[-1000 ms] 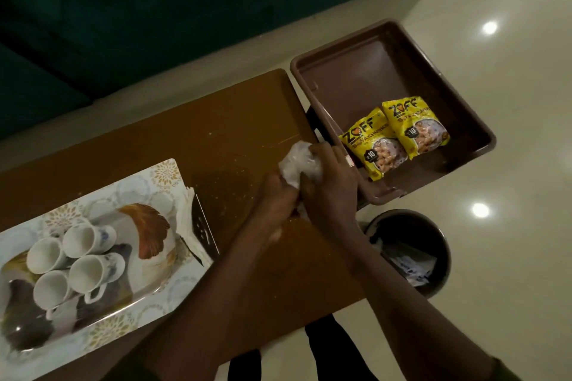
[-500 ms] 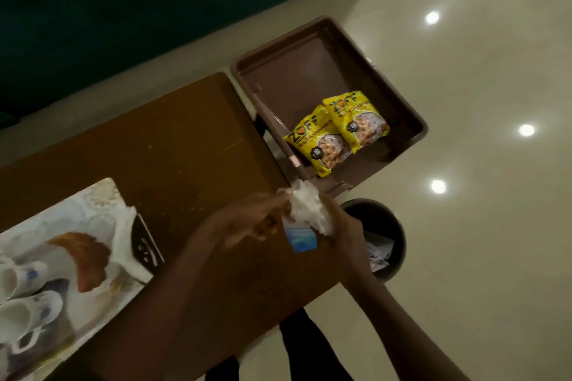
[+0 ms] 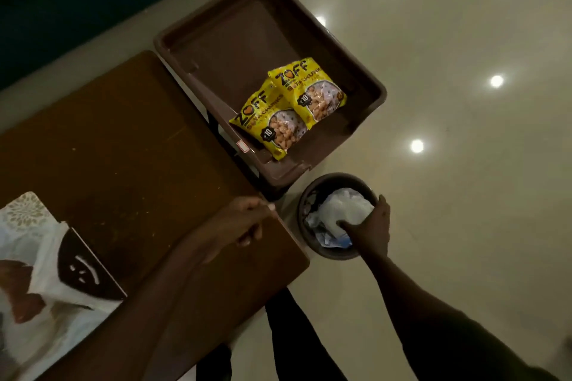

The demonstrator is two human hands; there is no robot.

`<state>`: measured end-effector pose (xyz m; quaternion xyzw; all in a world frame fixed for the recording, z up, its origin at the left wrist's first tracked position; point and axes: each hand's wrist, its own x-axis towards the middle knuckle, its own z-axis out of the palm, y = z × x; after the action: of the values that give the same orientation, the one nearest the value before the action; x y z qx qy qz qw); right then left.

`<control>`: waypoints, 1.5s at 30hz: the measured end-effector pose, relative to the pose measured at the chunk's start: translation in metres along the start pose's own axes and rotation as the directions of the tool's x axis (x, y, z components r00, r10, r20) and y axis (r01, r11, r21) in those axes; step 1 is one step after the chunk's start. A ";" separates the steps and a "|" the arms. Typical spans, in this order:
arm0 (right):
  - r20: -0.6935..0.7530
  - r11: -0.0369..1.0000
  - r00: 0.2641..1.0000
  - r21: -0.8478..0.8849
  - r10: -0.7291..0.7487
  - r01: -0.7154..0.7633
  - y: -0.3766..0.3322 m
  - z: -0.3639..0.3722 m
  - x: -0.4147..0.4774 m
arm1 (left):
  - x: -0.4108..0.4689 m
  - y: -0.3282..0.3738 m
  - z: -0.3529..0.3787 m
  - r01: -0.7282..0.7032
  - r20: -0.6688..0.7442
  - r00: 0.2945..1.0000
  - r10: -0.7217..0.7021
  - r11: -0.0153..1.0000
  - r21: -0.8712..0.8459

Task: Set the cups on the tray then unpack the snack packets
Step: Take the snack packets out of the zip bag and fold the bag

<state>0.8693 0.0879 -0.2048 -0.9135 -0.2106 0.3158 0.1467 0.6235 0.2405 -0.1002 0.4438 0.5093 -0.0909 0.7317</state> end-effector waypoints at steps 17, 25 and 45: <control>-0.387 0.783 0.786 0.212 -0.482 0.584 -0.150 -0.060 0.020 | 0.013 0.015 -0.037 -0.358 -0.626 0.777 0.067 0.865 -0.352; -0.290 0.717 0.762 0.262 -0.579 0.645 -0.233 -0.074 0.042 | 0.021 0.061 -0.041 -0.502 -0.687 0.721 0.088 0.749 -0.432; 0.377 0.910 0.873 -0.151 -0.308 0.386 -0.280 -0.070 0.128 | 0.104 0.141 0.009 -0.234 -0.585 0.719 -0.375 0.662 -0.712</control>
<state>0.9231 0.3823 -0.1052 -0.8013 -0.4282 0.4137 0.0592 0.7602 0.3494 -0.1067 0.0825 0.7521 0.2668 0.5969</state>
